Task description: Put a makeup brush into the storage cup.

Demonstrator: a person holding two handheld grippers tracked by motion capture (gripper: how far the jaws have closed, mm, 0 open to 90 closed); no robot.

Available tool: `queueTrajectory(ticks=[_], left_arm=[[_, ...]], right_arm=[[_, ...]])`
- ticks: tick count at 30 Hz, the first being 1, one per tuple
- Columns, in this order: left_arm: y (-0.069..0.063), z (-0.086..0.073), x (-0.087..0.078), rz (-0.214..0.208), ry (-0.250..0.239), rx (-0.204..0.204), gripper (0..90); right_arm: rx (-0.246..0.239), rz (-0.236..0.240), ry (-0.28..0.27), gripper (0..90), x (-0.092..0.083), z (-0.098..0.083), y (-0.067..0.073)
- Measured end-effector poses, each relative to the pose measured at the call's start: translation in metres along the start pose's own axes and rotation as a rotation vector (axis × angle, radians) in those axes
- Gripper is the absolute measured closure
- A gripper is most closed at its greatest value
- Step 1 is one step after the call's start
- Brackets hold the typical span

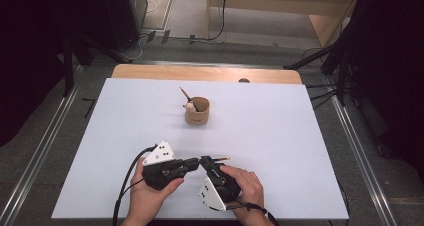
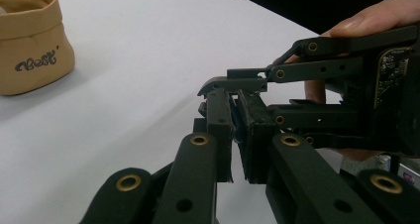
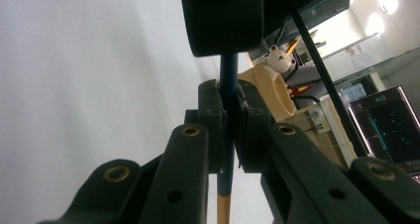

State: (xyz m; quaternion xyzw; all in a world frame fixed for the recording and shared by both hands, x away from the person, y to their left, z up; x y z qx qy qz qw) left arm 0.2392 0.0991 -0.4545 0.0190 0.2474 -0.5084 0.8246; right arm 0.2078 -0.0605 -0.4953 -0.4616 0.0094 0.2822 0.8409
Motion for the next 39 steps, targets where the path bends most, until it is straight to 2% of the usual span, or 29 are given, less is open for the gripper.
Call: queueTrajectory(ticks=[6, 7, 9, 11, 14, 18, 20, 23, 26, 28, 30, 31, 32, 34, 37, 39], left_arm=[[0.0, 0.0, 0.0, 0.004, 0.001, 0.012, 86.0], [-0.001, 0.0, 0.0, 0.004, -0.005, 0.011, 86.0], [0.0, 0.0, -0.002, 0.007, -0.015, 0.012, 86.1], [0.001, 0.001, -0.003, 0.016, -0.025, 0.017, 86.1], [0.003, 0.001, -0.006, 0.03, -0.036, 0.018, 86.1], [0.007, 0.001, -0.009, 0.05, -0.061, 0.01, 86.1], [0.009, 0.0, -0.011, 0.059, -0.072, 0.003, 86.1], [0.012, 0.0, -0.013, 0.073, -0.085, -0.002, 86.1], [0.014, 0.0, -0.015, 0.083, -0.104, -0.007, 86.1], [0.016, 0.0, -0.017, 0.089, -0.111, -0.007, 86.1], [0.017, -0.001, -0.017, 0.099, -0.121, -0.004, 86.2], [0.017, -0.001, -0.018, 0.101, -0.127, -0.005, 86.1], [0.018, -0.001, -0.018, 0.104, -0.13, -0.005, 86.1], [0.019, -0.001, -0.019, 0.111, -0.141, -0.004, 86.1], [0.02, -0.002, -0.021, 0.119, -0.163, -0.006, 86.1], [0.021, -0.002, -0.022, 0.122, -0.175, -0.008, 86.1]], right_arm=[[0.008, -0.002, 0.001, 84.1, 0.0, 0.0, 0.0], [0.021, -0.001, -0.001, 81.5, 0.0, 0.0, 0.0], [0.05, -0.014, 0.008, 68.1, 0.001, -0.002, -0.001], [0.1, -0.032, 0.009, 57.3, 0.003, -0.003, -0.003], [0.158, -0.053, 0.001, 50.0, 0.003, -0.006, -0.006], [0.234, -0.049, -0.008, 37.9, 0.002, -0.008, -0.009], [0.291, -0.062, -0.032, 30.5, 0.002, -0.009, -0.011], [0.38, -0.067, -0.033, 19.1, 0.002, -0.01, -0.014], [0.486, -0.066, -0.035, 15.2, 0.0, -0.013, -0.018], [0.55, -0.059, -0.056, 14.2, -0.002, -0.015, -0.021], [0.636, -0.052, -0.036, 13.9, -0.005, -0.016, -0.024], [0.693, -0.04, -0.007, 13.8, -0.007, -0.016, -0.024], [0.733, -0.021, -0.001, 13.7, -0.008, -0.016, -0.025], [0.797, 0.009, -0.016, 11.3, -0.011, -0.016, -0.026], [0.885, 0.075, -0.057, 2.2, -0.013, -0.017, -0.028], [0.95, 0.088, -0.063, 0.0, -0.014, -0.018, -0.03]])
Point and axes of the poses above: each handheld gripper's, and its own axes: x roughly forward along the jaws, z roughly out of its top, y roughly to its left, the point moved 3 cm from there along x, roughly forward along the jaws, and after that the axes turned 5 degrees about -y, right-handed, at the moved point
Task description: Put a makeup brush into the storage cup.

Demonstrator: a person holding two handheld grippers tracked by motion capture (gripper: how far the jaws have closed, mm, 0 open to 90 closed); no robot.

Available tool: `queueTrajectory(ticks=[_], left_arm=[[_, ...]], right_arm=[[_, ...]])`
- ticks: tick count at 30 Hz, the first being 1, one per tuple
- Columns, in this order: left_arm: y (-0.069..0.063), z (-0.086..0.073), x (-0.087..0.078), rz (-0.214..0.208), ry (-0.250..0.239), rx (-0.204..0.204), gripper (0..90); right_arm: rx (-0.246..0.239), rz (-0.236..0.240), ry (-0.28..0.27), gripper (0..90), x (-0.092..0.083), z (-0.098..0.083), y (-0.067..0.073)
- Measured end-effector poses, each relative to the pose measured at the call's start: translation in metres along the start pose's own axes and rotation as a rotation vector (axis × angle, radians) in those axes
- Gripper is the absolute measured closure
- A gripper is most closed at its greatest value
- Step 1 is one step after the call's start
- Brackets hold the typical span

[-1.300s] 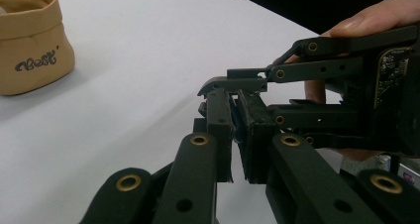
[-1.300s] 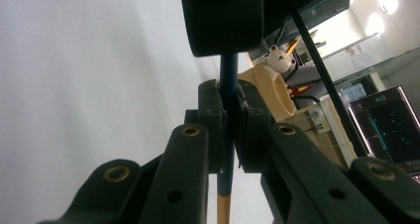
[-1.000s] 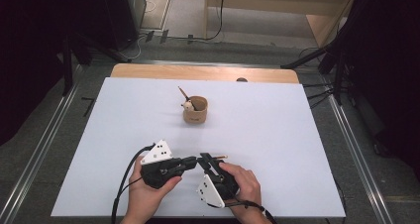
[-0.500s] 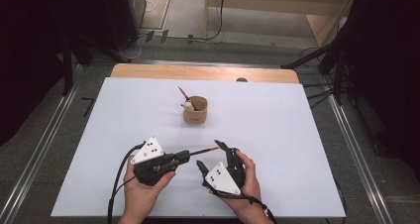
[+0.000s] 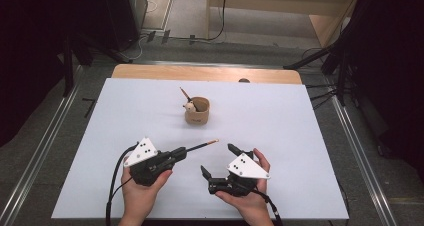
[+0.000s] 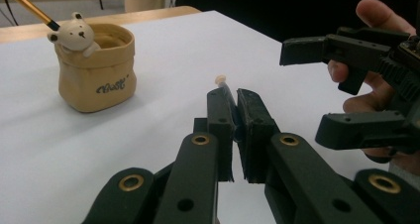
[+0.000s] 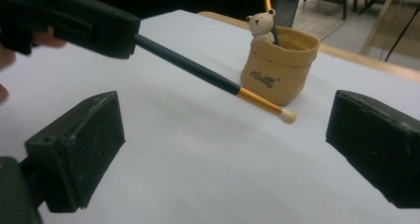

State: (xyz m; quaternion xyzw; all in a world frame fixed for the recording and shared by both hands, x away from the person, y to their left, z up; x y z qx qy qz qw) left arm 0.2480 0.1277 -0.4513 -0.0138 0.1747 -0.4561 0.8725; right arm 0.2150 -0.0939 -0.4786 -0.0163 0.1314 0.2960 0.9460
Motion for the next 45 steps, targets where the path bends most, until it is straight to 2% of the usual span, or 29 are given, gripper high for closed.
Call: queueTrajectory(ticks=[3, 5, 7, 9, 12, 18, 23, 31, 39, 45], left_arm=[[0.001, -0.001, -0.001, 0.002, -0.016, -0.008, 86.1], [0.0, -0.001, 0.0, -0.001, -0.024, -0.016, 86.2], [0.0, -0.001, 0.0, 0.004, -0.033, -0.016, 86.2], [0.0, -0.002, 0.001, 0.005, -0.04, -0.016, 86.2], [0.0, -0.004, 0.001, 0.004, -0.048, -0.02, 86.2], [-0.001, -0.007, 0.003, 0.004, -0.072, -0.024, 86.1], [-0.004, -0.008, 0.004, 0.002, -0.082, -0.018, 86.2], [-0.01, -0.01, 0.007, -0.008, -0.106, -0.011, 86.2], [-0.015, -0.011, 0.01, -0.011, -0.123, -0.001, 86.1], [-0.019, -0.012, 0.01, -0.021, -0.139, 0.009, 86.1]], right_arm=[[0.089, 0.017, -0.004, 0.0, -0.001, 0.001, -0.003], [0.144, 0.008, -0.013, 0.0, -0.002, 0.002, -0.005], [0.189, -0.046, -0.015, 0.0, -0.004, 0.002, -0.006], [0.251, -0.057, -0.02, 0.0, -0.005, 0.001, -0.005], [0.319, -0.068, -0.028, 0.0, -0.006, 0.001, -0.004], [0.417, -0.048, -0.024, 0.0, -0.005, -0.002, 0.0], [0.513, -0.001, -0.023, 0.0, -0.003, -0.005, 0.001], [0.616, 0.017, -0.023, 0.0, 0.001, -0.011, -0.001], [0.738, 0.07, -0.035, 0.2, 0.003, -0.014, -0.004], [0.815, 0.104, -0.073, 12.6, 0.005, -0.018, -0.007]])
Point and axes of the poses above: each handheld gripper's, and its own axes: x roughly forward along the jaws, z roughly out of its top, y roughly to its left, the point moved 3 cm from there along x, roughly forward along the jaws, and after that the axes turned 5 degrees about -y, right-handed, at the moved point
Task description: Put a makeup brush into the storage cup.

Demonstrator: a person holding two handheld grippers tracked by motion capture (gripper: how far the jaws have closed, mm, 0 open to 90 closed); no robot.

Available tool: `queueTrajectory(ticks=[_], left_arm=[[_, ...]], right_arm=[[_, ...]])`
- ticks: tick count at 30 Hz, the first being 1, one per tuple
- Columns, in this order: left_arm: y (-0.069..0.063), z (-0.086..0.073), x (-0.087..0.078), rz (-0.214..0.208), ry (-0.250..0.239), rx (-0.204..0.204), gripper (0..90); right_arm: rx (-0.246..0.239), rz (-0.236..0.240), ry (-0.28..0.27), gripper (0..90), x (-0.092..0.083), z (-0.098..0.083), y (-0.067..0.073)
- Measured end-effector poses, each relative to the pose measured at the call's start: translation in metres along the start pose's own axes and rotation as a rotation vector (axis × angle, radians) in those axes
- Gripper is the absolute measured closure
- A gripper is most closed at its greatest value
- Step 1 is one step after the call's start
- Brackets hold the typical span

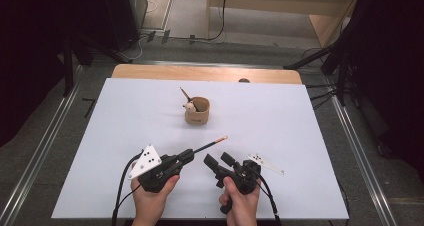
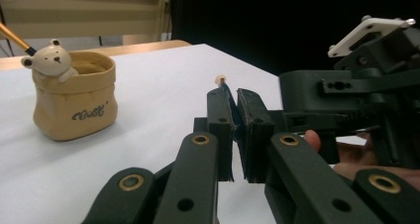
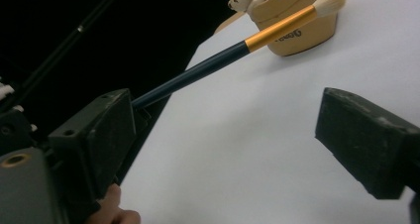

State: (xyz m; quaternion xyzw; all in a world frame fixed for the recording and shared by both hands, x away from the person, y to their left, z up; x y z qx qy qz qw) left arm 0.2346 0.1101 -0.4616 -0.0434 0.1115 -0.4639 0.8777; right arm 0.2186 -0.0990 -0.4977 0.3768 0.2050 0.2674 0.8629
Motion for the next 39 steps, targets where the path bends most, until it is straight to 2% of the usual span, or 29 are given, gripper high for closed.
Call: queueTrajectory(ticks=[5, 7, 9, 12, 16, 25, 35, 39], left_arm=[[-0.002, -0.001, 0.001, -0.01, -0.008, 0.001, 86.1], [-0.004, -0.002, 0.001, -0.013, -0.007, 0.007, 86.1], [-0.005, -0.002, 0.002, -0.019, -0.006, 0.009, 86.1], [-0.007, -0.003, 0.003, -0.026, -0.008, 0.014, 86.1], [-0.009, -0.004, 0.004, -0.034, -0.007, 0.02, 86.1], [-0.014, -0.006, 0.007, -0.048, -0.003, 0.03, 86.1], [-0.019, -0.009, 0.01, -0.062, 0.003, 0.039, 86.1], [-0.02, -0.009, 0.009, -0.064, 0.008, 0.043, 86.1]], right_arm=[[0.101, 0.022, -0.027, 16.8, 0.0, 0.004, -0.006], [0.123, 0.029, -0.038, 21.0, -0.001, 0.005, -0.009], [0.13, 0.046, -0.054, 26.3, -0.001, 0.007, -0.01], [0.143, 0.06, -0.058, 26.9, -0.001, 0.009, -0.01], [0.184, 0.059, -0.052, 30.0, 0.0, 0.012, -0.014], [0.229, 0.071, -0.069, 37.5, -0.001, 0.018, -0.021], [0.313, 0.117, -0.043, 55.1, 0.001, 0.017, -0.027], [0.323, 0.12, -0.037, 63.0, 0.001, 0.015, -0.029]])
Point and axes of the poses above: each handheld gripper's, and its own axes: x roughly forward along the jaws, z roughly out of its top, y roughly to its left, the point moved 3 cm from there along x, roughly forward along the jaws, and after that the axes turned 5 degrees about -y, right-handed, at the moved point
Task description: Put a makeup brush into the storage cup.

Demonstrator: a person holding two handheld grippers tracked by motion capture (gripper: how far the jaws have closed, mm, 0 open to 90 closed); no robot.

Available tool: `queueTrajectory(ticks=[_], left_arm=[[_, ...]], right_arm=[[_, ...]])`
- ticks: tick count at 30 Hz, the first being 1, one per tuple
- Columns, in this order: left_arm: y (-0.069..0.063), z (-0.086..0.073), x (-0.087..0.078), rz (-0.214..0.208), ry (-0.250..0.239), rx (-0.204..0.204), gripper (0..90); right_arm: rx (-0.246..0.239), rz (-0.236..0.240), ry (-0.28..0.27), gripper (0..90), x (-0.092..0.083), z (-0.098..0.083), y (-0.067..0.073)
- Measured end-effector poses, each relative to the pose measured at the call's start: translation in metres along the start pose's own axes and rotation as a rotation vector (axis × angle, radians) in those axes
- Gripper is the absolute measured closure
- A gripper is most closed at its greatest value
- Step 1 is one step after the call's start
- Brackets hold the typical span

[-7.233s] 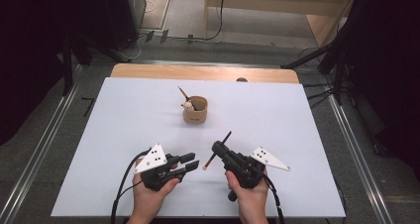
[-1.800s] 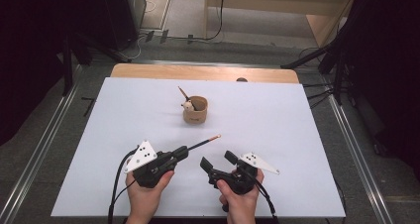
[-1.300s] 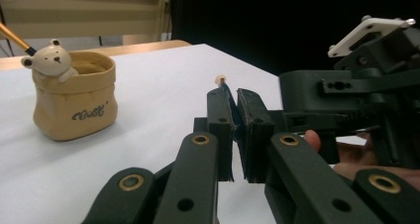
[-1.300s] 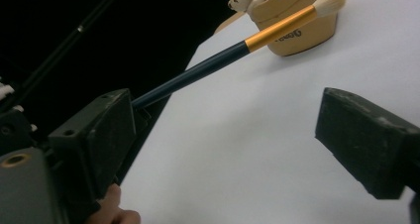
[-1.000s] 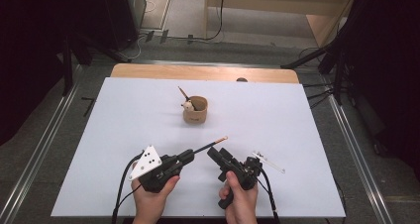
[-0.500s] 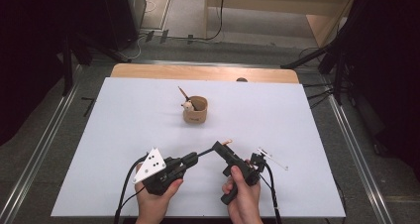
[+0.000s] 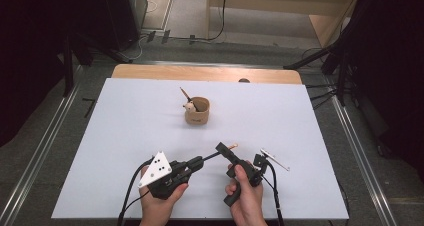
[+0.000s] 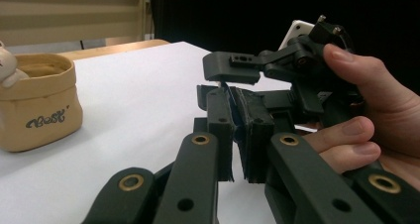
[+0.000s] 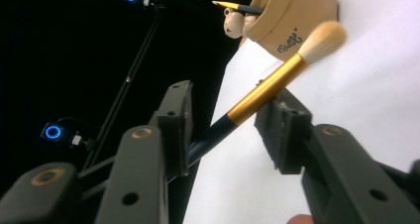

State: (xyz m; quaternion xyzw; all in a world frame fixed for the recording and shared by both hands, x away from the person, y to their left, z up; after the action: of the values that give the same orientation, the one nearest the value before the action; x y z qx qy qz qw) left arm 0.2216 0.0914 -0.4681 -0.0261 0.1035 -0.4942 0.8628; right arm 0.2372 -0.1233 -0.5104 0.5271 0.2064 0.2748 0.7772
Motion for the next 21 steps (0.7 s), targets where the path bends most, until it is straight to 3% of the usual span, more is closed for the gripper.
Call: queueTrajectory(ticks=[4, 8, 10, 12, 14, 21], left_arm=[[0.001, -0.002, 0.001, 0.001, 0.009, -0.002, 86.1], [0.002, -0.008, 0.004, -0.013, 0.044, -0.024, 85.8], [0.005, -0.013, 0.007, -0.026, 0.077, -0.051, 80.5], [0.007, -0.015, 0.008, -0.03, 0.083, -0.076, 65.3], [0.008, -0.015, 0.008, -0.013, 0.094, -0.07, 58.3], [0.012, -0.013, 0.006, 0.008, 0.105, -0.078, 53.9]], right_arm=[[-0.002, 0.011, 0.01, 66.4, 0.001, 0.0, -0.002], [-0.014, 0.089, -0.003, 76.5, 0.0, 0.005, -0.001], [-0.01, 0.14, -0.007, 85.1, -0.002, 0.009, 0.001], [-0.073, 0.134, -0.018, 85.1, -0.005, 0.013, 0.001], [-0.12, 0.145, -0.027, 85.2, -0.008, 0.017, 0.002], [-0.412, 0.093, -0.035, 85.1, -0.012, 0.019, 0.024]])
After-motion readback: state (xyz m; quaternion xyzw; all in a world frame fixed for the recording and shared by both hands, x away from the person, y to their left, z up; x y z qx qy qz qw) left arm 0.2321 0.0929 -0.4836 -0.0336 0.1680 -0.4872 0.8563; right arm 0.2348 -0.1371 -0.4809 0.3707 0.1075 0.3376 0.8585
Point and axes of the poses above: each handheld gripper's, and its own axes: x roughly forward along the jaws, z roughly out of its top, y roughly to its left, the point moved 3 cm from there along x, roughly forward along the jaws, and after that the axes turned 5 degrees about -y, right-handed, at the moved point
